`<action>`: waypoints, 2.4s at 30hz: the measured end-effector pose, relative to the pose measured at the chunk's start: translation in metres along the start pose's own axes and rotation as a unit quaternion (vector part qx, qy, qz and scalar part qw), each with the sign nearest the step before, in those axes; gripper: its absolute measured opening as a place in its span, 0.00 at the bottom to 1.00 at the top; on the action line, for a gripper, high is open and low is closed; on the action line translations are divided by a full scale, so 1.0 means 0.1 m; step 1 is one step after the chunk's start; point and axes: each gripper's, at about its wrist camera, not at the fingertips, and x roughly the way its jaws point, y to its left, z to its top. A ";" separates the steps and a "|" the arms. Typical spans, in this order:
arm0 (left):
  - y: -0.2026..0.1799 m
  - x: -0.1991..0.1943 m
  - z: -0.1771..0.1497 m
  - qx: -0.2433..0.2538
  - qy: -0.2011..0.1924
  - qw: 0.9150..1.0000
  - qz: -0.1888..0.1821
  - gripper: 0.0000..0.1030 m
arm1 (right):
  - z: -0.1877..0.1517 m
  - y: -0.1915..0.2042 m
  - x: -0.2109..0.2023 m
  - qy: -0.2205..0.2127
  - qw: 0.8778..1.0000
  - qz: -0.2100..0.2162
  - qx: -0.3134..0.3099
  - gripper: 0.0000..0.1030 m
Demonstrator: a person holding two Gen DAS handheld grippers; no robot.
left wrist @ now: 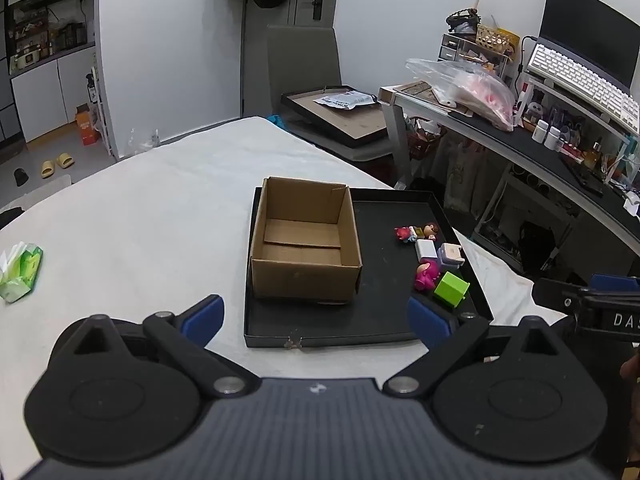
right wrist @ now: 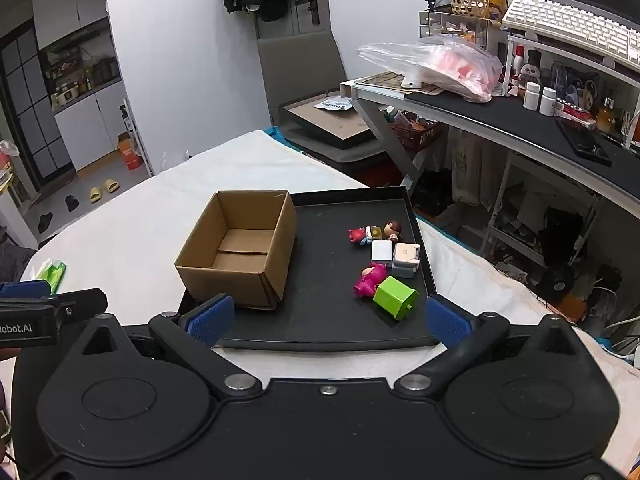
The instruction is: Organize rigid objects
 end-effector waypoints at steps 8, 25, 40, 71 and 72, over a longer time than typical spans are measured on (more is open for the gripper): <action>0.00 -0.01 0.01 0.000 0.001 1.000 -0.002 0.95 | 0.01 0.00 0.00 -0.001 1.000 -0.005 0.001 1.00; 0.01 -0.06 0.01 0.001 -0.004 1.000 -0.006 0.95 | 0.01 0.03 -0.03 -0.004 1.000 -0.010 -0.002 1.00; 0.03 -0.07 0.03 0.000 -0.003 1.000 -0.007 0.95 | 0.03 0.04 -0.02 0.000 1.000 -0.009 -0.004 1.00; 0.04 -0.08 0.03 -0.002 -0.002 1.000 -0.012 0.95 | 0.02 0.05 -0.02 0.003 1.000 -0.012 -0.003 1.00; 0.04 -0.08 0.03 -0.002 -0.003 1.000 -0.011 0.95 | 0.02 0.05 -0.02 0.004 1.000 -0.011 -0.003 1.00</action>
